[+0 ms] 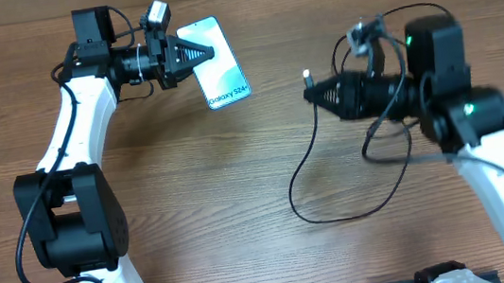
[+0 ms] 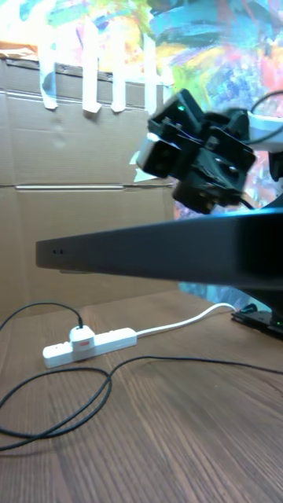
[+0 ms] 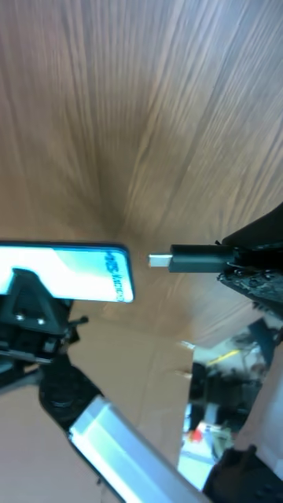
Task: Plug charger to phone and switch on socket
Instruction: 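Lift the plug upward under the phone's bottom port with the right gripper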
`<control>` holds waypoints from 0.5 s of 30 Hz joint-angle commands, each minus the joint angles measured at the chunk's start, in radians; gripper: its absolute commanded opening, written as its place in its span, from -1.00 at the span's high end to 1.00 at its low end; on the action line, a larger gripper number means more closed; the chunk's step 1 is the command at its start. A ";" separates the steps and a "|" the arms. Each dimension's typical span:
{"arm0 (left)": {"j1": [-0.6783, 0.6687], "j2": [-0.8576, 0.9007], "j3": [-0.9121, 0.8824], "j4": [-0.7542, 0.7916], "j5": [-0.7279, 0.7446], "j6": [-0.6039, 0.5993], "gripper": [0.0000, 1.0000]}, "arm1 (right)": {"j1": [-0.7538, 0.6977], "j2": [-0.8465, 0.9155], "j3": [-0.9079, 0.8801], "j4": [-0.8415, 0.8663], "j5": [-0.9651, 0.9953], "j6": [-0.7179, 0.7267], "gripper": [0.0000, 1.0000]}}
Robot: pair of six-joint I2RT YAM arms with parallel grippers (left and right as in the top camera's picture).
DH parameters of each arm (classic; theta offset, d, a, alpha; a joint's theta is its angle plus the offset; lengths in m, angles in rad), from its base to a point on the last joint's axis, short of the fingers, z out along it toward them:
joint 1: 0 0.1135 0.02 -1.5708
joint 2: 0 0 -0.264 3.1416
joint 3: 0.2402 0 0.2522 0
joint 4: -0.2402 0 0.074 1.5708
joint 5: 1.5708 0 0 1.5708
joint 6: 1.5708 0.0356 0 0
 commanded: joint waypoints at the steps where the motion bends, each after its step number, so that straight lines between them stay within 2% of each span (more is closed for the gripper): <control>1: -0.026 -0.008 0.015 0.004 0.058 0.015 0.91 | 0.059 -0.037 -0.110 0.094 0.011 0.105 0.92; 4: -0.045 -0.008 0.015 0.004 0.065 0.002 0.92 | 0.125 -0.030 -0.155 0.162 0.042 0.151 0.92; 9: -0.080 -0.008 0.015 0.004 0.065 -0.011 0.91 | 0.209 -0.014 -0.156 0.171 0.117 0.156 0.92; 15: -0.116 -0.008 0.015 0.005 0.063 -0.036 0.91 | 0.224 -0.014 -0.156 0.179 0.152 0.205 0.92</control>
